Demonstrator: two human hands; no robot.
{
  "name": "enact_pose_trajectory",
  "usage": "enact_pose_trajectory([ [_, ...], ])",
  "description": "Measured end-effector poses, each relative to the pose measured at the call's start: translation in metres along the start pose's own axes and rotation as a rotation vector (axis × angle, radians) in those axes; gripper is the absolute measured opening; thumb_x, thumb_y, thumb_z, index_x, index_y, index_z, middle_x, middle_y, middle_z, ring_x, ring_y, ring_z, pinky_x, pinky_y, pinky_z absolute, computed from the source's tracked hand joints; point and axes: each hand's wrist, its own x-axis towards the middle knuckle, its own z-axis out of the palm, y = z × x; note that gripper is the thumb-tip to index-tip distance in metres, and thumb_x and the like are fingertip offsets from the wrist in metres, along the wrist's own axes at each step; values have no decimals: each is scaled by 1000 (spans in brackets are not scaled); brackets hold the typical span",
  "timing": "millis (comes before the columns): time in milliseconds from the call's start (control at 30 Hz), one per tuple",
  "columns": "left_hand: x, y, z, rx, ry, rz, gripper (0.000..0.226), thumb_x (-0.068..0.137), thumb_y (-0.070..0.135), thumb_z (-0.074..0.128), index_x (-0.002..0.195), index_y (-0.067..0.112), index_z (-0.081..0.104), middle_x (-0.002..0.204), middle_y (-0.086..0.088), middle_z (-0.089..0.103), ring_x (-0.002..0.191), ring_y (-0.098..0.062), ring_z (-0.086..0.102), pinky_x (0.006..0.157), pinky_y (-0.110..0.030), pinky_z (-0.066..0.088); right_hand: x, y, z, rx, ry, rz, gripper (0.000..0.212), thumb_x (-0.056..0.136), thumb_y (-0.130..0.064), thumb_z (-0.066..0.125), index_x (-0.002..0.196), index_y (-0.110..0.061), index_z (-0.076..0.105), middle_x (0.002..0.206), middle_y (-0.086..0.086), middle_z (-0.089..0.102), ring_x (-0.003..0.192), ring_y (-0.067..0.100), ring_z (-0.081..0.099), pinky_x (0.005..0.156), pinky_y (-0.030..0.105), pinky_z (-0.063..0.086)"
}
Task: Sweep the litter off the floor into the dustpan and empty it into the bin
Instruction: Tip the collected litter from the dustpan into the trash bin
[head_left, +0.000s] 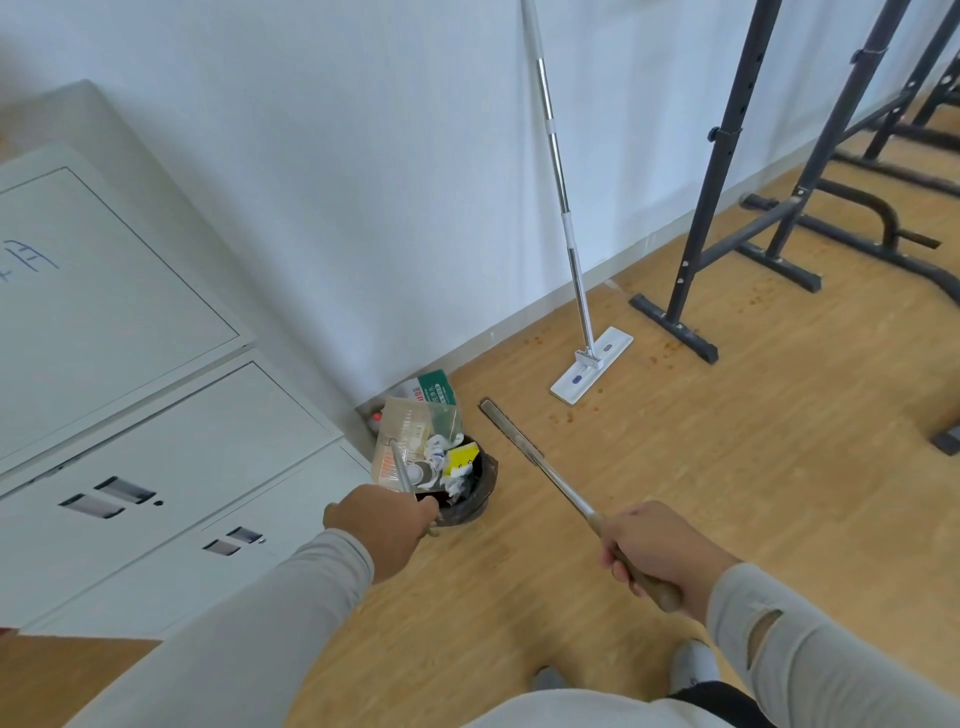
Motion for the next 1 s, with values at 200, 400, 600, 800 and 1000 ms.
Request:
enact_pose_trajectory([
  [200, -6, 5, 1, -6, -18, -8, 15, 102, 31, 47, 116, 35, 43, 99, 2, 64, 81, -26, 53, 66, -45, 51, 0, -4, 3, -10, -2, -2, 15, 87, 0, 52, 75, 0, 61, 51, 8, 58, 39, 17, 48, 38, 21, 37],
  [400, -9, 8, -2, 20, -71, -12, 24, 102, 27, 49, 123, 36, 43, 106, 4, 64, 95, -29, 62, 75, -48, 52, 0, -6, 5, -24, -10, -2, 15, 87, 0, 52, 76, 0, 62, 50, 7, 59, 41, 17, 49, 39, 22, 38],
  [600, -13, 13, -12, 43, -73, -24, 30, 100, 15, 52, 125, 30, 45, 96, 2, 60, 85, -26, 55, 68, -45, 47, 2, -7, 8, -19, -10, -17, 13, 85, 1, 52, 75, 0, 62, 59, 11, 62, 43, 18, 50, 40, 22, 37],
  [800, -16, 14, -14, 51, -77, -31, 26, 100, 16, 53, 123, 29, 49, 96, 2, 64, 91, -27, 63, 67, -45, 47, 5, -7, 8, -21, -18, -24, 13, 86, 0, 52, 77, -1, 62, 63, 12, 63, 43, 18, 51, 41, 23, 38],
  [1000, -18, 17, -15, 50, -92, -10, 29, 100, 17, 52, 126, 30, 47, 93, 4, 59, 97, -29, 63, 75, -49, 50, 7, -9, 8, -18, -32, -18, 10, 88, -1, 51, 85, -1, 61, 68, 14, 63, 43, 17, 50, 41, 21, 38],
])
